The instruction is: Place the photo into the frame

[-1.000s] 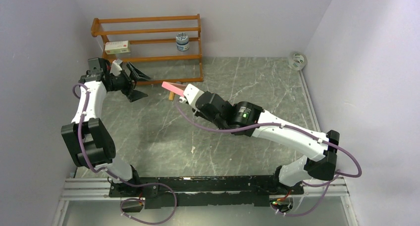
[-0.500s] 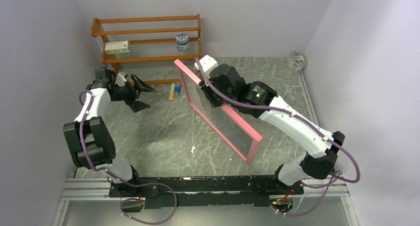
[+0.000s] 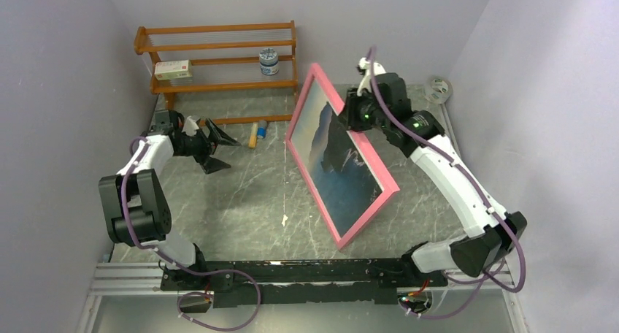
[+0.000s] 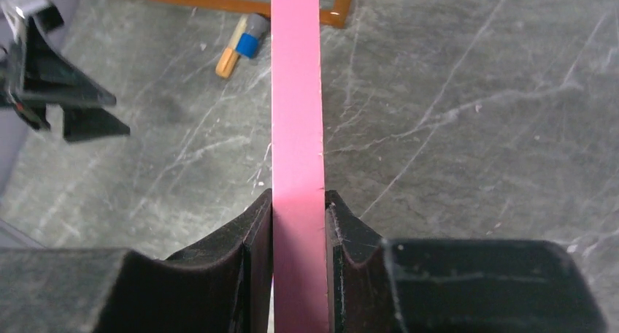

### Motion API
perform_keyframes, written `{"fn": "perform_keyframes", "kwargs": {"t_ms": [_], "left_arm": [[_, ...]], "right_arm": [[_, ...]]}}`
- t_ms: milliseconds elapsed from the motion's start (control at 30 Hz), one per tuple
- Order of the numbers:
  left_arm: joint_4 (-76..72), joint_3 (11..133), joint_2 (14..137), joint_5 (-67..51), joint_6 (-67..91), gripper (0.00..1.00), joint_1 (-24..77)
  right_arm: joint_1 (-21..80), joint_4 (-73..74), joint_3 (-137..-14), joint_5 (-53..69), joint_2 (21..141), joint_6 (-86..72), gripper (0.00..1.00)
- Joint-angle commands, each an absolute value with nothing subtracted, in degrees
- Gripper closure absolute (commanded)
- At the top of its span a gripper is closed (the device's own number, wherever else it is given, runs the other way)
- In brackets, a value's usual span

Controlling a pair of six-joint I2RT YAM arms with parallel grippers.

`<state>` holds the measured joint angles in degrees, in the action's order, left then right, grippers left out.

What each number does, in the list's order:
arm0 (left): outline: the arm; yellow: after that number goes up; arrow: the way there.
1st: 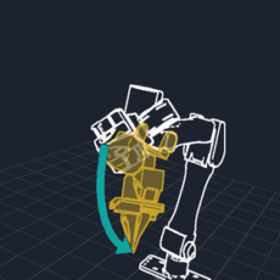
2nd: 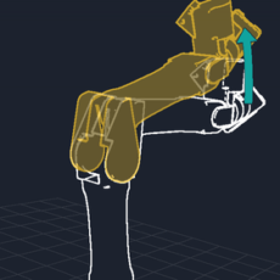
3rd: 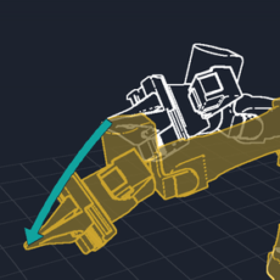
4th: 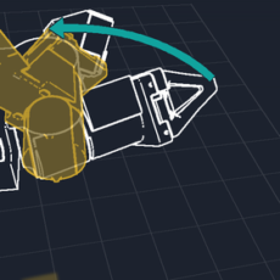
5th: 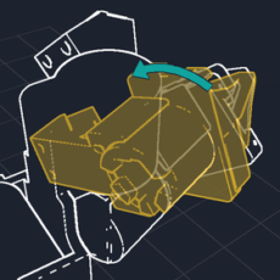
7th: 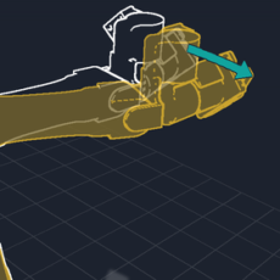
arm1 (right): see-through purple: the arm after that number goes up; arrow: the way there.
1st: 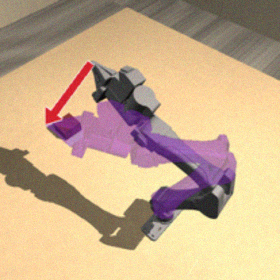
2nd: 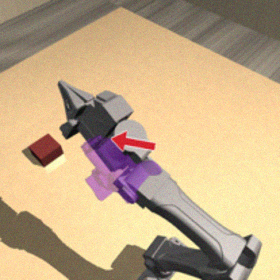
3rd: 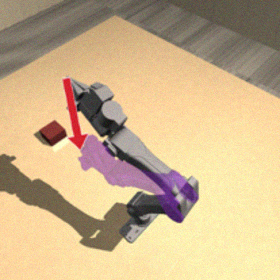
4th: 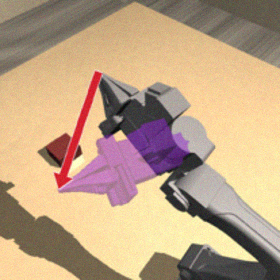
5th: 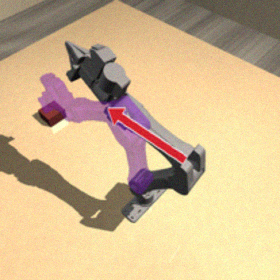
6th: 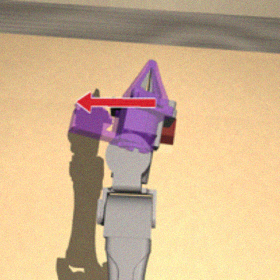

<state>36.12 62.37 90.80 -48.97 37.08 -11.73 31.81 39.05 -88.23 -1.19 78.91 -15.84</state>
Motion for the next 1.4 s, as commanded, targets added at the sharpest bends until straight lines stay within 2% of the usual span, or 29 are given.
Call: {"fn": "perform_keyframes", "kwargs": {"t_ms": [0, 167, 533, 600, 667, 700, 867, 1033, 1367], "left_arm": [[32.5, 60.7, 92.6, -48.3, 37.0, 0.06, -9.1], [25.5, 56.1, 93.6, -47.9, 39.4, 0.06, -6.5], [18.3, 54.3, 100.7, -48.1, 39.6, 0.06, -2.0], [16.7, 54.1, 102.0, -48.0, 40.3, 0.06, -1.8], [14.7, 54.0, 103.3, -48.2, 40.9, 0.06, -1.8], [13.9, 54.0, 104.1, -48.3, 41.1, 0.06, -1.7], [10.4, 54.2, 108.7, -49.5, 41.8, 0.06, -1.2], [10.6, 54.3, 110.7, -48.8, 40.7, 0.06, -0.9], [17.1, 57.3, 110.0, -42.9, 37.7, 0.06, -0.8]], "right_arm": [[23.6, 31.6, -81.0, 6.3, 75.2, -23.6, 0.98], [16.6, 24.7, -68.7, 13.0, 71.3, -29.7, 0.92], [10.8, 8.6, -47.4, 22.4, 69.6, -37.6, 0.77], [10.3, 3.9, -44.1, 25.0, 70.0, -37.9, 0.67], [9.8, 0.6, -41.5, 27.1, 71.2, -39.3, 0.50], [9.5, -1.4, -40.4, 29.1, 72.4, -39.8, 0.47], [9.2, -9.7, -37.1, 34.8, 79.1, -43.0, 0.39], [9.2, -12.6, -37.1, 34.7, 84.8, -43.6, 0.35], [9.2, 6.3, -47.0, 21.1, 92.3, -36.8, 0.24]]}}
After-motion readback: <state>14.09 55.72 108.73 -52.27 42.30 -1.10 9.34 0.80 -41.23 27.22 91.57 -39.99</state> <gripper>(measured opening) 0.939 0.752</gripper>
